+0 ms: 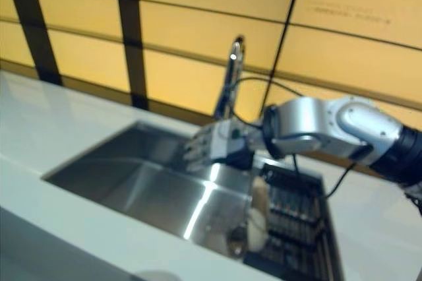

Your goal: Take plates into dishwasher

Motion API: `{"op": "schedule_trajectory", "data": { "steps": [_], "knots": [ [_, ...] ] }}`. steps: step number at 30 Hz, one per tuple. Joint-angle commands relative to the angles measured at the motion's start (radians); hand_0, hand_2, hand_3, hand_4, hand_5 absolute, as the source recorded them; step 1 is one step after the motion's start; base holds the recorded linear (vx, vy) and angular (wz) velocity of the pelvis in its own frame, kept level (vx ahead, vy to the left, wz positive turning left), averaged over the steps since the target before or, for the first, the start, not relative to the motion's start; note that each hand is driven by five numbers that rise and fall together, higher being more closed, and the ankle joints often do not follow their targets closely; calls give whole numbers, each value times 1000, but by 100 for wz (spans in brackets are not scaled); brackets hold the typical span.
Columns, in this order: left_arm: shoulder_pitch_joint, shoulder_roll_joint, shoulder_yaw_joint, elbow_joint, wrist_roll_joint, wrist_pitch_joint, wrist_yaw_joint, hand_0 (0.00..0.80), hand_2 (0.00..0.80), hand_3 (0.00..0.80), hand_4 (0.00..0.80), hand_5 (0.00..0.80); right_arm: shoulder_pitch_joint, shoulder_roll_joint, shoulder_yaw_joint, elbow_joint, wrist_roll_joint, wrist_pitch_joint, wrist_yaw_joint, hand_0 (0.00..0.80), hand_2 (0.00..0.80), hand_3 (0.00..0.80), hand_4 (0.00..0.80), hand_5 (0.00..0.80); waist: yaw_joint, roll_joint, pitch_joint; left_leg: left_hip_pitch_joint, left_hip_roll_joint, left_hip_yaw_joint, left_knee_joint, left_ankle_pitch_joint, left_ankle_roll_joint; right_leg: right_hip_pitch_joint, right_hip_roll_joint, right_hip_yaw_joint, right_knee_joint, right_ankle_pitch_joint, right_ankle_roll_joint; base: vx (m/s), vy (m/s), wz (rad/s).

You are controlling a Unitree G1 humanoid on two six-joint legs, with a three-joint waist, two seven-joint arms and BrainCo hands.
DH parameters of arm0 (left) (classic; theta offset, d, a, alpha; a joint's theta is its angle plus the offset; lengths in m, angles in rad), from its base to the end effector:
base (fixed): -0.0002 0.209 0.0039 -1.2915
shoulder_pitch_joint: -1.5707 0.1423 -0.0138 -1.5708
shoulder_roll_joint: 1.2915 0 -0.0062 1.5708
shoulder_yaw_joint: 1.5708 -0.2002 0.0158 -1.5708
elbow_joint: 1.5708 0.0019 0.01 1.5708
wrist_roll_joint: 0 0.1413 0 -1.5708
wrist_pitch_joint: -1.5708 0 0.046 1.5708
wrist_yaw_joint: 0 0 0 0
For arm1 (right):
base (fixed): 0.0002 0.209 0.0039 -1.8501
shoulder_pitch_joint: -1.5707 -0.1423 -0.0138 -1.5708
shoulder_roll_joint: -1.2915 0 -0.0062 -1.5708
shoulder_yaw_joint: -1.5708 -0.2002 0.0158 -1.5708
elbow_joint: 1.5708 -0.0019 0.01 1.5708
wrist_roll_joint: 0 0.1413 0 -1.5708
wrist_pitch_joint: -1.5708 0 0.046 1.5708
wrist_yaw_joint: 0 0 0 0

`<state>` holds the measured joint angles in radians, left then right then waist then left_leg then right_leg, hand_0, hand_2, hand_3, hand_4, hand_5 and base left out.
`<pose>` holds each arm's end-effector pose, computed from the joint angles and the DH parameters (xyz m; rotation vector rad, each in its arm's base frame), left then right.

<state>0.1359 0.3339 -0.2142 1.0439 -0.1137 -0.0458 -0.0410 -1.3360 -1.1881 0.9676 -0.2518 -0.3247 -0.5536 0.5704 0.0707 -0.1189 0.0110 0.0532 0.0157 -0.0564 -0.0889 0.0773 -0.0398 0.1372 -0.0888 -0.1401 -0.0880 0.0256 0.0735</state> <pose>0.0527 0.2505 -0.1251 0.2731 1.1569 0.0120 0.2424 -0.1425 0.2991 -2.1456 -0.9234 1.1736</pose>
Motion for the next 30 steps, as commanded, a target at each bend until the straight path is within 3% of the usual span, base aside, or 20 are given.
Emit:
{"op": "schedule_trajectory", "data": {
  "steps": [1,7,30],
  "knots": [
    [-88,15,-13,23,-18,-32,2,0,0,0,0,0,-52,-66,-1,55,-16,-18,14,0,0,0,0,0,48,-26,27,76,61,50,11,-69,-48,-19,-6,-19,1,38,25,0,0,0],
    [-89,18,-6,28,-16,-37,1,0,0,0,0,0,-37,-81,14,91,-68,-52,-11,0,0,0,0,0,43,-26,30,74,59,52,10,-65,-48,-18,-5,-14,1,37,25,0,0,0],
    [-85,23,8,28,-15,-46,0,0,0,0,0,0,25,-114,24,126,-80,-83,18,0,0,0,0,0,42,-36,39,75,58,57,11,-63,-45,-9,-3,-6,1,35,28,0,0,0]
  ]
}}
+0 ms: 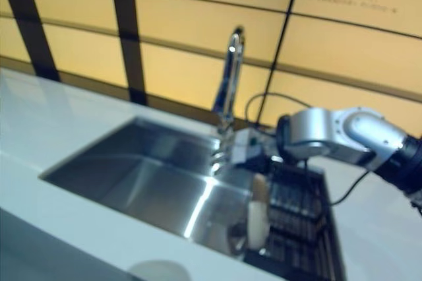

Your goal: Take plates into dishwasher

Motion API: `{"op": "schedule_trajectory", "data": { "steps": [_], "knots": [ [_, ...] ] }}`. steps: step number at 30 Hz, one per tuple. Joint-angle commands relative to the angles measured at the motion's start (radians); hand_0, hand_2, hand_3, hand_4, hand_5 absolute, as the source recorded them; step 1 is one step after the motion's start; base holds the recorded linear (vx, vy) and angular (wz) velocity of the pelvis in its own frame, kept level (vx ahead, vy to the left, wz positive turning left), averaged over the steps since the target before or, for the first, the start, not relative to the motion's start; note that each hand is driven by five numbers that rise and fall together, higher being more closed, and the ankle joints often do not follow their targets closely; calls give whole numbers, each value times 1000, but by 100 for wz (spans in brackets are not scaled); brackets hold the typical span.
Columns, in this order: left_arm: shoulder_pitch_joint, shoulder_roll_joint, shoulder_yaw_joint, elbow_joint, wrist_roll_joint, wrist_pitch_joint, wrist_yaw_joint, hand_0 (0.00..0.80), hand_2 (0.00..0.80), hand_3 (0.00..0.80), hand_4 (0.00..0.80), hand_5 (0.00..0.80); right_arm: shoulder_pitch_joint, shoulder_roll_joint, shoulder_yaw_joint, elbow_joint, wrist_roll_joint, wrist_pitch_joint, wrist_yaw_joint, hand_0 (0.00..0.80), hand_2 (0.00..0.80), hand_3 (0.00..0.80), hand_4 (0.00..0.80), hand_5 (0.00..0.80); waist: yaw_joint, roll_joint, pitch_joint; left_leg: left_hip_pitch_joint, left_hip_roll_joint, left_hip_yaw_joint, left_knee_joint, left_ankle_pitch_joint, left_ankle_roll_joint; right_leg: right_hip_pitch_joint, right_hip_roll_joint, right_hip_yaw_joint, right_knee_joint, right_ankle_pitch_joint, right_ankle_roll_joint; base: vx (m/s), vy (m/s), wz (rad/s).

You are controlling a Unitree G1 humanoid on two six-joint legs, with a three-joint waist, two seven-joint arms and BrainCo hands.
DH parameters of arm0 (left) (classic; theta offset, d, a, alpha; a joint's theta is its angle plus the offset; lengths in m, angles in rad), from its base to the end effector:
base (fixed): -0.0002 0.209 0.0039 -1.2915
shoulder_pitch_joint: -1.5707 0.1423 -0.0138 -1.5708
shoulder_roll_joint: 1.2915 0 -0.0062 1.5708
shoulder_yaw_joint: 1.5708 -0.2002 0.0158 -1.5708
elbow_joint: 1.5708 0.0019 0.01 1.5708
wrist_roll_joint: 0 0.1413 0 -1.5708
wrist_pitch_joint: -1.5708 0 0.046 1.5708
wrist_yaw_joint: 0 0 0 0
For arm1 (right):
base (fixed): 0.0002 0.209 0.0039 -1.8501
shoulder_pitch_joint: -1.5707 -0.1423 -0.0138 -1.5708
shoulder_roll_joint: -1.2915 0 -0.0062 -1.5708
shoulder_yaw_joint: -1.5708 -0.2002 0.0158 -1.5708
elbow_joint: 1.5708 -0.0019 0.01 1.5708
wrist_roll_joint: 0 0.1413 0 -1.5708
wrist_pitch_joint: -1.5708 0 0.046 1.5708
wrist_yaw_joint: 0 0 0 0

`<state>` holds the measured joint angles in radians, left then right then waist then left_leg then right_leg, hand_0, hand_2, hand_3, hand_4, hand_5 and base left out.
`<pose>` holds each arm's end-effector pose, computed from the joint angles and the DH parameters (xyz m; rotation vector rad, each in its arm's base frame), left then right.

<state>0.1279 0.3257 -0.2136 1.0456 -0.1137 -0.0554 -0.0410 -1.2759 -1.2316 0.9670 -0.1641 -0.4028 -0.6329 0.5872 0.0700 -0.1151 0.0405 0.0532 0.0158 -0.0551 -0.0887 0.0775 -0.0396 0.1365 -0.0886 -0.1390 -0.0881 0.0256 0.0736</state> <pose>0.0559 0.2476 -0.1255 0.2663 1.1407 0.0068 0.2535 -0.1649 0.2865 -2.2292 -0.7638 1.2006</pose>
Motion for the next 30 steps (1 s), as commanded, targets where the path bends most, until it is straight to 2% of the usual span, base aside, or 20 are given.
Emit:
{"op": "schedule_trajectory", "data": {
  "steps": [1,6,15,30],
  "knots": [
    [-77,32,8,27,-15,-38,0,0,0,0,0,0,-26,-71,23,36,-2,-3,2,0,0,0,0,0,44,-41,10,75,58,56,10,-63,-45,-8,-3,-7,1,35,28,0,0,0],
    [-76,33,9,30,-16,-44,2,0,0,0,0,0,8,-72,4,43,0,0,4,0,0,0,0,0,44,-42,15,76,58,55,10,-63,-44,-6,-3,-7,1,35,27,0,0,0],
    [-73,39,26,35,-15,-51,-3,0,0,0,0,0,95,-105,-34,61,-14,-34,-32,0,0,0,0,0,38,-46,19,72,60,59,11,-63,-45,-8,0,-2,1,34,27,0,0,0],
    [-73,42,31,34,-16,-58,-4,0,0,0,0,0,185,-108,-84,82,-29,-70,-55,0,0,0,0,0,36,-48,27,70,59,59,12,-63,-43,-9,-1,-1,1,35,28,0,0,0]
  ]
}}
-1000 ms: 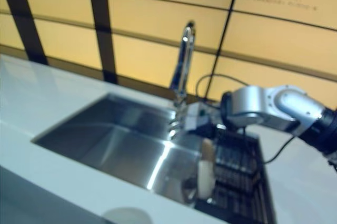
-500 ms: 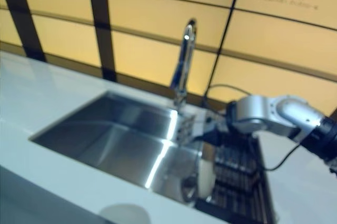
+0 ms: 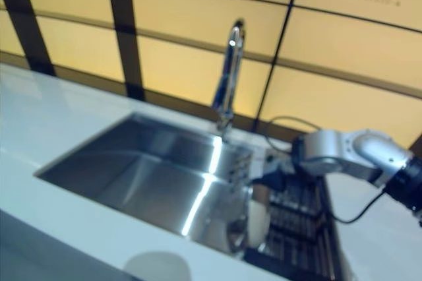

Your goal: Take plates into dishwasher

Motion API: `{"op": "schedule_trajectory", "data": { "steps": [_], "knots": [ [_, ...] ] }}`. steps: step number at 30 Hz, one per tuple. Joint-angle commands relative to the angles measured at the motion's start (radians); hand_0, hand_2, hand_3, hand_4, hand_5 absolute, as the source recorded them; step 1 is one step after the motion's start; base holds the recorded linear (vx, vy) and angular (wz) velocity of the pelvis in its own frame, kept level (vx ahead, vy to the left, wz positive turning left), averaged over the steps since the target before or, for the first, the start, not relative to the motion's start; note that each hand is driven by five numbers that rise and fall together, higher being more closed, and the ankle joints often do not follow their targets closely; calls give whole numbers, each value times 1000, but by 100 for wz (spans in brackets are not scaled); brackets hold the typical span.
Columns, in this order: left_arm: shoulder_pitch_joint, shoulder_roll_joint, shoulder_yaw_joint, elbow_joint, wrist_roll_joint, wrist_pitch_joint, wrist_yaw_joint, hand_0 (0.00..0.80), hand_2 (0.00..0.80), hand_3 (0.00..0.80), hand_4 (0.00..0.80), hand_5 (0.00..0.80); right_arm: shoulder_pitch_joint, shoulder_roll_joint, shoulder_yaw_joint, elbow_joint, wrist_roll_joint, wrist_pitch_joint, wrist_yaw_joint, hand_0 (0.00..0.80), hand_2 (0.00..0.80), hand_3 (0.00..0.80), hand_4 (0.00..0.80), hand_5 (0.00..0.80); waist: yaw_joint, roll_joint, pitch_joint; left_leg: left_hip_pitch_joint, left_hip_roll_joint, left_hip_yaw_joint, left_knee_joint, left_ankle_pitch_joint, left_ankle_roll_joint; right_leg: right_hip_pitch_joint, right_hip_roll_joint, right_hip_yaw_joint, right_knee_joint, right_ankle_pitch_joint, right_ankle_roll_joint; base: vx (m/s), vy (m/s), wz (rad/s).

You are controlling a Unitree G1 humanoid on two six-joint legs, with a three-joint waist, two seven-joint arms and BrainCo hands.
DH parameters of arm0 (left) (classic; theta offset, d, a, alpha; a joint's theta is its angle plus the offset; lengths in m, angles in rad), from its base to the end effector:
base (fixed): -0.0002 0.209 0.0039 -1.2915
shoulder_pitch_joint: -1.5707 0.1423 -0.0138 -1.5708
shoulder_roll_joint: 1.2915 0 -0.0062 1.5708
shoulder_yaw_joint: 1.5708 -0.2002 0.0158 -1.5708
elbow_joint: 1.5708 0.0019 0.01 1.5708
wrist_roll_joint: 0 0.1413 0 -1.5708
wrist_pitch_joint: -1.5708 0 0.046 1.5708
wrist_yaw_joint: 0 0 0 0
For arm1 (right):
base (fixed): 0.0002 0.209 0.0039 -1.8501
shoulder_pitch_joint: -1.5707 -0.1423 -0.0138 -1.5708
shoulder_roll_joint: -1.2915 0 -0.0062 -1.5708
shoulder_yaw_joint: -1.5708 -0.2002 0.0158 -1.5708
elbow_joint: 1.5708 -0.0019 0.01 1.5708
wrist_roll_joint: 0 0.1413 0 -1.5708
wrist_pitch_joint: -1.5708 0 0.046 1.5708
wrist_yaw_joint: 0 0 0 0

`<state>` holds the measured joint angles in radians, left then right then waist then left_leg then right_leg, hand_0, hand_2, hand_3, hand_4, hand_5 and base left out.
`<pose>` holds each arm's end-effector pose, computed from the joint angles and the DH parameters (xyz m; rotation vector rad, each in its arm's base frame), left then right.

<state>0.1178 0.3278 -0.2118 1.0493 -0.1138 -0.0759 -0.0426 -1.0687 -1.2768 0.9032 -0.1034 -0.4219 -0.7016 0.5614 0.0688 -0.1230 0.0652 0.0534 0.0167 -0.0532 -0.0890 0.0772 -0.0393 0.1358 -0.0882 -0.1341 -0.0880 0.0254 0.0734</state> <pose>0.0601 0.2483 -0.1245 0.2683 1.1139 0.0047 0.2568 -0.1962 0.2505 -2.1267 -0.6099 1.2918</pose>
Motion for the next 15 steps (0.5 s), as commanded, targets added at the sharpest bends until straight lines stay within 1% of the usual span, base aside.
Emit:
{"op": "schedule_trajectory", "data": {
  "steps": [1,9,15],
  "knots": [
    [-63,41,29,30,-15,-37,-3,0,0,0,0,0,-22,-64,-21,20,-7,-1,-30,0,0,0,0,0,38,-41,2,70,58,56,13,-63,-43,-8,-1,-5,1,35,29,0,0,0],
    [-69,42,23,24,-14,-28,-3,0,0,0,0,0,-2,-56,-33,25,-9,-20,-29,0,0,0,0,0,40,-42,7,68,59,56,15,-63,-43,-8,-1,-5,1,36,28,0,0,0],
    [-67,42,19,18,-13,-26,-4,0,0,0,0,0,6,-44,-38,16,3,-14,-16,0,0,0,0,0,43,-42,9,66,58,54,14,-62,-42,-10,1,-5,1,36,28,0,0,0]
  ]
}}
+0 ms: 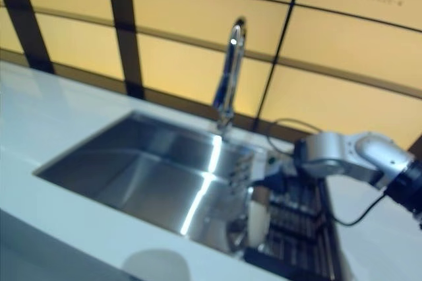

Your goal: Take plates into dishwasher

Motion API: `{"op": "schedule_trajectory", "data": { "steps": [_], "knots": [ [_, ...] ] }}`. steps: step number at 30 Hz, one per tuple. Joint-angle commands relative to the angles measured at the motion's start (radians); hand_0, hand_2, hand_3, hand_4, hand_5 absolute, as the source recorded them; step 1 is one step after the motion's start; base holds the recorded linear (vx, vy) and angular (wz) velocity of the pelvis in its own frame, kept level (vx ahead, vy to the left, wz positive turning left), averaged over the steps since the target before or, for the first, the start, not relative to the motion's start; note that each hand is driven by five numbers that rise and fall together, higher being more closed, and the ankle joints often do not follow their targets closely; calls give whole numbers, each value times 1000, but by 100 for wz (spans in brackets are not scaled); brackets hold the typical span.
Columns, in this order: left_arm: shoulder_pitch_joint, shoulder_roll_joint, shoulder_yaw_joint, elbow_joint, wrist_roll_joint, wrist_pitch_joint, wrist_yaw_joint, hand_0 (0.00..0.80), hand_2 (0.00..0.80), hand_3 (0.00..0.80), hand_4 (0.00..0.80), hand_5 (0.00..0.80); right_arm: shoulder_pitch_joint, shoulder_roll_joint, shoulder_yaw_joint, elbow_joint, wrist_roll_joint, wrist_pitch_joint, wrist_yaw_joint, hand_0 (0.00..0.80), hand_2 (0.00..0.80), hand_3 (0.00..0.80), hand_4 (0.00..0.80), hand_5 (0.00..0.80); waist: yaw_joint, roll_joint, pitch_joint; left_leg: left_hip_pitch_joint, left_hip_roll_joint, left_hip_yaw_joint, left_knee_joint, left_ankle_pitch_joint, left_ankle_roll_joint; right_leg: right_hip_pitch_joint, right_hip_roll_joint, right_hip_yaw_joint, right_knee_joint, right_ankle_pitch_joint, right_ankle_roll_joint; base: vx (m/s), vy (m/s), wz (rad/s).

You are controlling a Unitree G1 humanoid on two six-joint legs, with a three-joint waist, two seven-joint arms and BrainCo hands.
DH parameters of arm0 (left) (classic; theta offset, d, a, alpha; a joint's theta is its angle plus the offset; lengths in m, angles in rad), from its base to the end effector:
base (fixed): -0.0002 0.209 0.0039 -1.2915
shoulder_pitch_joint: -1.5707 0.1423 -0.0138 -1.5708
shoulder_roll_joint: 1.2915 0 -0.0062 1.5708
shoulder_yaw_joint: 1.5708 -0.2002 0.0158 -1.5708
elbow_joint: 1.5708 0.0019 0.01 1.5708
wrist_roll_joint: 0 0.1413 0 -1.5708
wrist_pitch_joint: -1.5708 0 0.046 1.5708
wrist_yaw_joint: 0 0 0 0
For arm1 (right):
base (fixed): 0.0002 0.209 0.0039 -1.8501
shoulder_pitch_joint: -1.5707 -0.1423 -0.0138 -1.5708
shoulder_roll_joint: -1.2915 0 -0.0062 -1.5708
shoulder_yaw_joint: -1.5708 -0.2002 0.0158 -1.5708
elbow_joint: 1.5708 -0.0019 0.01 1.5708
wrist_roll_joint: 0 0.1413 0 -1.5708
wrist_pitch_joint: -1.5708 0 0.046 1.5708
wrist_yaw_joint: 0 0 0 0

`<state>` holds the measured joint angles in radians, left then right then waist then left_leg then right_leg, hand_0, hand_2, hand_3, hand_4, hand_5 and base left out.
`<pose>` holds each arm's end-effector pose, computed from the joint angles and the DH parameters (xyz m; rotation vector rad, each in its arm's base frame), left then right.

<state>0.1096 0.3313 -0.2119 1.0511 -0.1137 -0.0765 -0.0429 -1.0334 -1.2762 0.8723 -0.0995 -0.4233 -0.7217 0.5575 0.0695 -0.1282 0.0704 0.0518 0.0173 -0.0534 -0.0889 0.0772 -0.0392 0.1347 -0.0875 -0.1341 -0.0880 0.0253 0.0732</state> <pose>0.0630 0.2495 -0.1238 0.2727 1.1071 0.0052 0.2557 -0.1991 0.2474 -2.1087 -0.6178 1.2991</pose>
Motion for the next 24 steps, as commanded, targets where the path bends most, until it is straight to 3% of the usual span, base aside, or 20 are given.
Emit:
{"op": "schedule_trajectory", "data": {
  "steps": [1,24],
  "knots": [
    [-59,40,20,13,-13,-24,-4,0,0,0,0,0,-28,-45,-7,11,8,8,-11,0,0,0,0,0,43,-37,5,67,58,54,15,-62,-42,-9,0,-5,1,36,29,0,0,0],
    [-60,46,10,11,-6,-28,-6,0,0,0,0,0,60,-5,-59,20,16,-3,-8,0,0,0,0,0,52,-31,16,64,57,47,19,-64,-39,-10,-2,-7,2,38,30,0,0,0]
  ]
}}
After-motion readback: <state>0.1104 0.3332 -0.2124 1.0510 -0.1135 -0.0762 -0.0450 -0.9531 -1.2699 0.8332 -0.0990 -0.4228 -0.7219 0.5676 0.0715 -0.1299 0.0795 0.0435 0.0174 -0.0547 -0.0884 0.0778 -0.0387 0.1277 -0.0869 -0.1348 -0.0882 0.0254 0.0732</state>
